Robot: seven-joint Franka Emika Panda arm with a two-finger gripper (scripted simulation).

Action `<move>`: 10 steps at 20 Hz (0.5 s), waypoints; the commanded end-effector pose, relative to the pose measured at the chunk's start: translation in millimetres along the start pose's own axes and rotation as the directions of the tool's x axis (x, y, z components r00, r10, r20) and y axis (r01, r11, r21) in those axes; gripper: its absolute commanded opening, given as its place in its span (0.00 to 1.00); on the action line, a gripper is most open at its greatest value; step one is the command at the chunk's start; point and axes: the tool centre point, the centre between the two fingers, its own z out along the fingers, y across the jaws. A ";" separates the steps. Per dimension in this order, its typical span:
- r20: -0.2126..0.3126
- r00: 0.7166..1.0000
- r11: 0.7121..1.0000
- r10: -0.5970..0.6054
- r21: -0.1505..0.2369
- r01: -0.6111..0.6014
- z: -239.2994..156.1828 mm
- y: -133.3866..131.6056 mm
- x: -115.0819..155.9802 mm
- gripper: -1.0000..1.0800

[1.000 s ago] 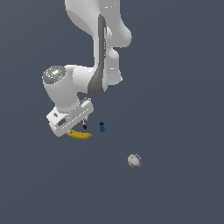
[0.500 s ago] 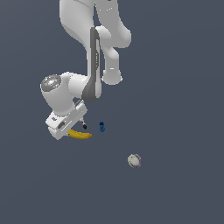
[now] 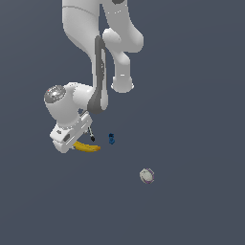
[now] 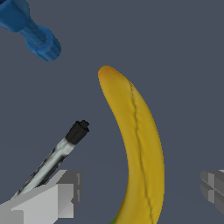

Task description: Pick up a designated object from a clutter of objects.

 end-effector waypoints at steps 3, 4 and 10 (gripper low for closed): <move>0.000 1.000 1.000 -0.005 0.000 0.005 1.2 -0.1 -1.0 0.96; 0.000 1.000 1.000 -0.005 0.000 0.005 1.5 -0.1 -1.0 0.96; 0.000 1.000 1.000 -0.006 0.000 0.006 17.4 -0.6 -1.4 0.96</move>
